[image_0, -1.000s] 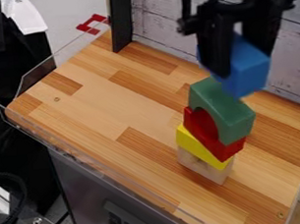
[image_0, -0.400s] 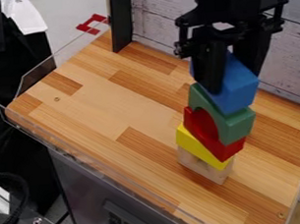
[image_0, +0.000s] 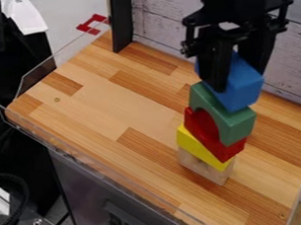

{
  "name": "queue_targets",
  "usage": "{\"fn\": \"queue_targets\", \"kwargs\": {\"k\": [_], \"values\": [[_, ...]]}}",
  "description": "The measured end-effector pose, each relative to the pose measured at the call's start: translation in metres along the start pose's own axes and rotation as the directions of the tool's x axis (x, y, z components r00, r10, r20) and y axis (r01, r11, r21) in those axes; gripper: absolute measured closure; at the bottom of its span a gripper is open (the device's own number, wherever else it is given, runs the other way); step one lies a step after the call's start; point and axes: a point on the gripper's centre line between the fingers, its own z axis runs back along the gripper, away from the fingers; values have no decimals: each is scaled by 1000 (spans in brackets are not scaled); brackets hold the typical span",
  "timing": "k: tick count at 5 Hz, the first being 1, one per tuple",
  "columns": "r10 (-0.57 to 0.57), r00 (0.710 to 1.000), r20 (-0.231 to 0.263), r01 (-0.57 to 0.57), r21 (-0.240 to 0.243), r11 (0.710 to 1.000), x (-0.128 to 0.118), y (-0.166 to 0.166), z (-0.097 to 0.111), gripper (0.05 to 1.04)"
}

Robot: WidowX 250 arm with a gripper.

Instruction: Put the blue block on the top of green arch

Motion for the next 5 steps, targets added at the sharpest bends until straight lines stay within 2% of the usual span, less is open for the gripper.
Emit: {"fn": "queue_targets", "kwargs": {"k": [1, 2, 3, 4, 5], "values": [[1, 1000, -8, -1, 8, 1000, -1, 1, 0, 526], [5, 999, -33, -4, 10, 1000, -5, 2, 1, 451], [14, 998, -54, -14, 4, 1000, -6, 1, 2, 156], [18, 998, -52, -18, 4, 1000, -5, 1, 2, 81], [23, 999, -46, -23, 11, 1000, -3, 2, 2, 84]]}}
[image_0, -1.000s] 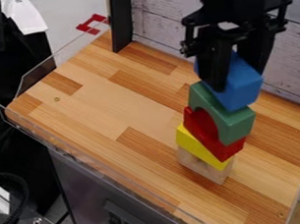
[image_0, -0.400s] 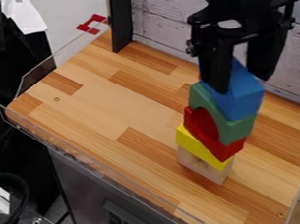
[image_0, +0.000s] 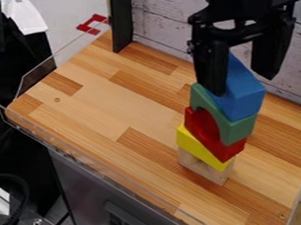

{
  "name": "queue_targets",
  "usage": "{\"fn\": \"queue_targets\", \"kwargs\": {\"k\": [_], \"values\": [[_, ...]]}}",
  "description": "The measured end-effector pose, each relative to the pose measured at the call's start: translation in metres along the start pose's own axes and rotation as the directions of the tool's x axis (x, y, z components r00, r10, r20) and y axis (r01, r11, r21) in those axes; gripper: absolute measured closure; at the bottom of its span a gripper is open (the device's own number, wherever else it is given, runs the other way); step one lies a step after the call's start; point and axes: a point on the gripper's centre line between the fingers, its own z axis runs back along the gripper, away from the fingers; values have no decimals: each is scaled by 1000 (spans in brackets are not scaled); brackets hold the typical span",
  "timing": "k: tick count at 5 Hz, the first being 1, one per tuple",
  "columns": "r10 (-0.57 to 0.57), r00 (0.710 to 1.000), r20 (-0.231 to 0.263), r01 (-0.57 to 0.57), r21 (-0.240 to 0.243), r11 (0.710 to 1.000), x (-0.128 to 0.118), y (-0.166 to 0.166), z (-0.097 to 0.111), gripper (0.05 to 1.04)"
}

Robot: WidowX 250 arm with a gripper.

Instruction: Put the blue block on the top of green arch

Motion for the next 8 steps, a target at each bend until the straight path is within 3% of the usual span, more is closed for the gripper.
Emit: {"fn": "queue_targets", "kwargs": {"k": [1, 2, 3, 4, 7, 8], "values": [[12, 1000, 5, -12, 1, 1000, 4, 1, 2, 84], [6, 995, 103, -1, -50, 999, 18, -10, 46, 84], [-10, 986, 166, 18, -46, 999, 30, -20, 73, 84], [-66, 985, 160, 72, -34, 997, 35, -33, 75, 84], [-143, 990, 12, 142, 65, 988, 22, -48, 20, 84], [-177, 984, 13, 175, 96, 980, 16, -56, 7, 84]]}}
